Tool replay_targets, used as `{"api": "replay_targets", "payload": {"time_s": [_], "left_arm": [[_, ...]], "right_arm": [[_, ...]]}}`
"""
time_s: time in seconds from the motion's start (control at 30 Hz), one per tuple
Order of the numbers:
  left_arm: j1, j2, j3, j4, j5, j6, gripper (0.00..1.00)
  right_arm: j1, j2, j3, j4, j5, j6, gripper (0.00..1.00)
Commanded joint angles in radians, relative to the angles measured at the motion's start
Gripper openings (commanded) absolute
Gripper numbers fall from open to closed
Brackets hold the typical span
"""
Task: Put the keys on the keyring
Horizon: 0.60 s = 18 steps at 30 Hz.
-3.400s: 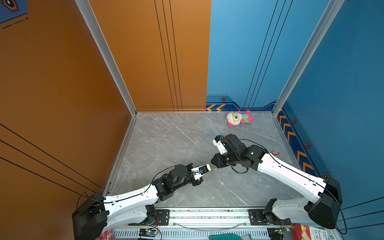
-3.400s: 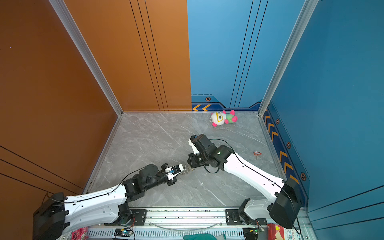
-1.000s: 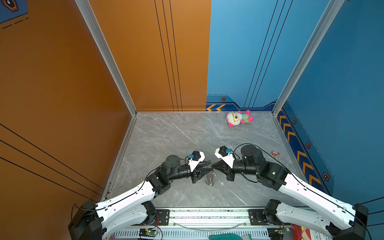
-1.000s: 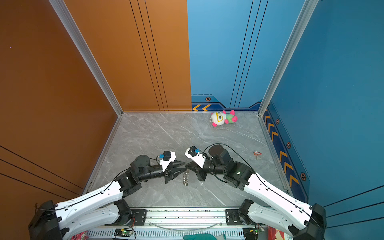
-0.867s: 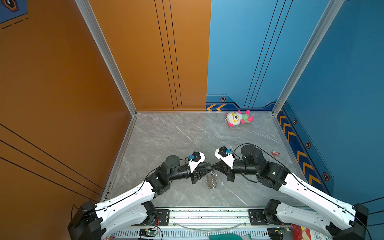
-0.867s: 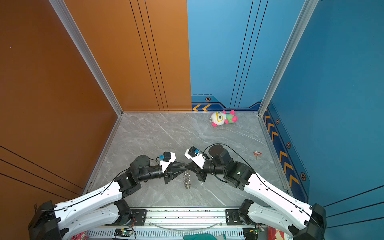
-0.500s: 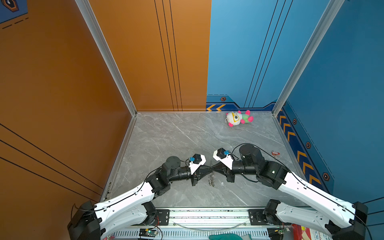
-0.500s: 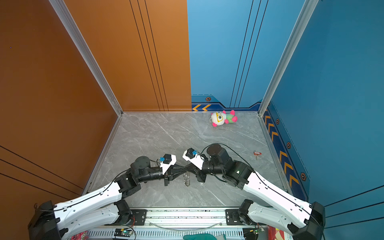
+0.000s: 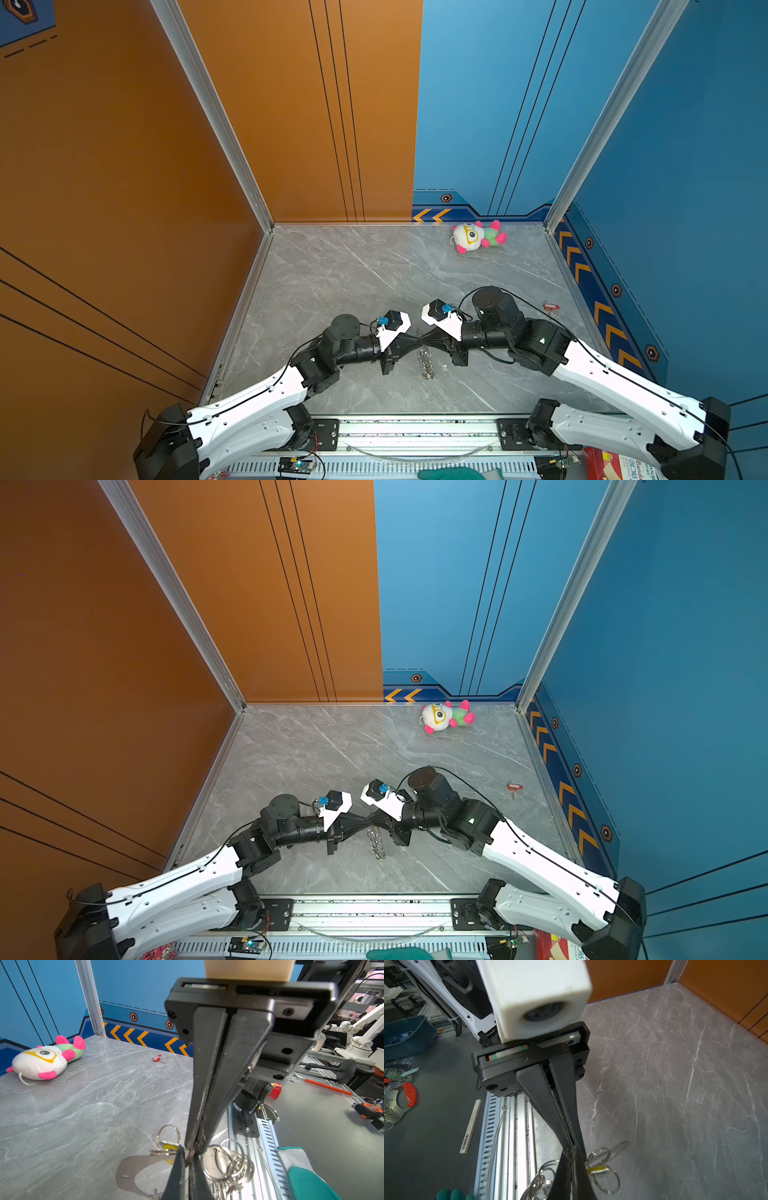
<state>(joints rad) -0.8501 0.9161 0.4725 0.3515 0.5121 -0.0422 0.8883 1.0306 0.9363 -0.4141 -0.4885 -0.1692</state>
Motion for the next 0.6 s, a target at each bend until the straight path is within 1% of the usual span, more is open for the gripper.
{"api": "replay_targets", "payload": {"time_s": [0.0,0.2,0.27,0.3,0.37,0.47,0.57], "left_arm": [[-0.009,-0.01,0.0,0.085,-0.002,0.018,0.0],[-0.01,-0.008,-0.012,0.106,-0.002,0.027,0.0],[-0.01,-0.004,-0.019,0.113,-0.018,0.034,0.0],[-0.01,-0.004,-0.022,0.117,-0.029,0.035,0.0],[-0.008,0.0,-0.03,0.122,-0.053,0.039,0.0],[-0.002,0.007,-0.041,0.138,-0.084,0.039,0.0],[0.005,0.018,-0.046,0.146,-0.1,0.039,0.0]], "right_arm": [[0.023,0.028,0.028,-0.029,-0.025,-0.01,0.0],[0.015,0.032,0.036,-0.029,0.004,0.005,0.0],[0.005,0.037,0.042,-0.029,0.029,0.024,0.1],[-0.001,0.037,0.043,-0.028,0.031,0.03,0.13],[-0.016,0.031,0.037,-0.014,0.039,0.052,0.24],[-0.035,0.011,0.027,0.005,0.046,0.085,0.36],[-0.063,-0.028,0.008,0.028,0.056,0.114,0.42]]}}
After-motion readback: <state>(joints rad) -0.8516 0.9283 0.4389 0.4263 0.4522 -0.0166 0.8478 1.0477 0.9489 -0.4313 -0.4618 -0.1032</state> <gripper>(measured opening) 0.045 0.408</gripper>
